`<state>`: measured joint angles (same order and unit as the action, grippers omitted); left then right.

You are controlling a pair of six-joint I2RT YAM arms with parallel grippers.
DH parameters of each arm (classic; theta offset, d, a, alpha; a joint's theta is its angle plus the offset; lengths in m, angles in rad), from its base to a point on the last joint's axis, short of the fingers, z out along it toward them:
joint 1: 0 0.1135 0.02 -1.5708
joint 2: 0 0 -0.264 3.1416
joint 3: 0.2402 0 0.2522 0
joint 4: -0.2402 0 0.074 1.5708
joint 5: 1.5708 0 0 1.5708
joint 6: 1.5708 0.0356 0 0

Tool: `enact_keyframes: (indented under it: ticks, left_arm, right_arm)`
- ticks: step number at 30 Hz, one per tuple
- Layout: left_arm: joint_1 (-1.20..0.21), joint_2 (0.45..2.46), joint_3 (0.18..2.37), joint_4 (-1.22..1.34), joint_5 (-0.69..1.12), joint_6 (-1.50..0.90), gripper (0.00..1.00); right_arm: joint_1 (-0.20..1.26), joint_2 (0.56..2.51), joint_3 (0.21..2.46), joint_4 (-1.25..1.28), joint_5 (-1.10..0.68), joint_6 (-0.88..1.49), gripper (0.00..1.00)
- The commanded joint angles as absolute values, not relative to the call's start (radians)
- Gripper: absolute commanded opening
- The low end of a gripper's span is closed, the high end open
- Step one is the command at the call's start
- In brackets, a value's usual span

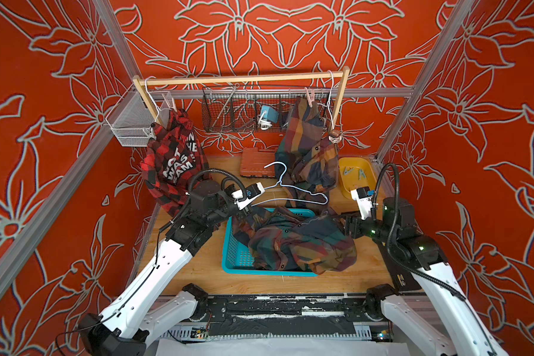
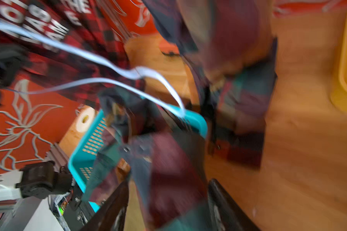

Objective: Remove the clothespins securing long-sleeve shirts to the hanger
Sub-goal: Adjust the long-sleeve shirt at the bin.

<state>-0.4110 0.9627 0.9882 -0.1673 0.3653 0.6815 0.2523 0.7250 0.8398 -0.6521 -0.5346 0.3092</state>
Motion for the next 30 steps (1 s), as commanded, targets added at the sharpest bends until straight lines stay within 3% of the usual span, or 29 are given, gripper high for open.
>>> enact_keyframes:
  ticks: [1, 5, 7, 9, 12, 19, 30]
  left_arm:
    - [-0.391, 0.943, 1.027, -0.108, 0.407, 0.662, 0.0]
    - [-0.375, 0.931, 1.034, -0.101, 0.435, 0.655, 0.0]
    - [-0.367, 0.93, 1.034, -0.093, 0.441, 0.651, 0.0]
    - [-0.358, 0.928, 1.035, -0.083, 0.448, 0.643, 0.0]
    - [-0.347, 0.925, 1.03, -0.061, 0.458, 0.626, 0.0]
    - [-0.312, 0.932, 1.021, -0.021, 0.504, 0.594, 0.0]
    - [-0.259, 0.948, 1.029, 0.0, 0.608, 0.553, 0.0]
  right_arm:
    - [0.244, 0.696, 0.782, -0.723, -0.521, 0.371, 0.66]
    - [0.244, 0.665, 0.696, -0.653, -0.564, 0.404, 0.66]
    - [0.244, 0.649, 0.653, -0.585, -0.615, 0.422, 0.6]
    - [0.244, 0.637, 0.613, -0.489, -0.68, 0.457, 0.33]
    - [0.245, 0.649, 0.57, -0.336, -0.776, 0.532, 0.02]
    - [0.307, 0.73, 0.62, -0.228, -0.776, 0.546, 0.0]
    - [0.673, 0.99, 0.724, -0.023, -0.551, 0.573, 0.0]
